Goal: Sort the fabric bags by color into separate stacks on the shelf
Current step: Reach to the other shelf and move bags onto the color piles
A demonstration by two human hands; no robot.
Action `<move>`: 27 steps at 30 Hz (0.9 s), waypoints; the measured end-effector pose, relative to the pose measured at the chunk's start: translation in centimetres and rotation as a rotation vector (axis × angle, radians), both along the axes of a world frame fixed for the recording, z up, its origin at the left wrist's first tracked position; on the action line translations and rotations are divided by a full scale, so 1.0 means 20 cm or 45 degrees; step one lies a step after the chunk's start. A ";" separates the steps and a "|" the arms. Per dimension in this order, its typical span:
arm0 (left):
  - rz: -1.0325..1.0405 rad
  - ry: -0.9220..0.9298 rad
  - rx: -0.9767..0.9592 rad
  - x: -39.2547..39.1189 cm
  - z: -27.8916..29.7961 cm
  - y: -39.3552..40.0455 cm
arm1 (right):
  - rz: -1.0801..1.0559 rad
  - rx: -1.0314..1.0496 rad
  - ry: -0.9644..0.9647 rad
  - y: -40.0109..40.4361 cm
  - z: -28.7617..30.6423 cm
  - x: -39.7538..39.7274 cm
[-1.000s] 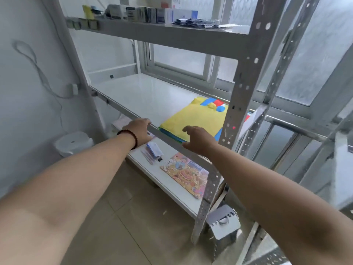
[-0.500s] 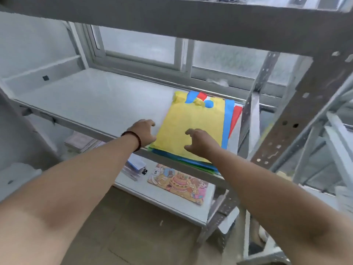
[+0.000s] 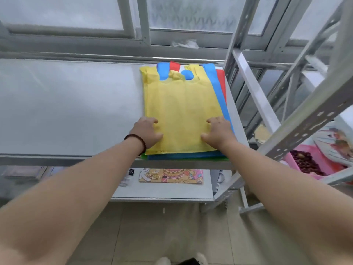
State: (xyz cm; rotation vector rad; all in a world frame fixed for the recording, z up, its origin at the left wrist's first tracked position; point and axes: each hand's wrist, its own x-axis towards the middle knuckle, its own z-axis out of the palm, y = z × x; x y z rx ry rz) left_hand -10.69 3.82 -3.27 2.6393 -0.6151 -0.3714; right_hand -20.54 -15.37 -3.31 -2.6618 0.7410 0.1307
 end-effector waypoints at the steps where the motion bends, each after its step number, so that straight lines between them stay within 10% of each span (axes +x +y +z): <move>1: -0.017 -0.018 0.006 0.01 -0.03 -0.02 | -0.056 -0.006 0.008 -0.02 -0.01 0.01; 11: 0.056 -0.090 0.133 0.05 -0.05 -0.18 | -0.340 -0.095 0.040 -0.05 0.04 0.09; 27: 0.347 0.204 -0.085 0.05 -0.03 -0.10 | 0.240 -0.527 0.088 0.12 0.04 0.02</move>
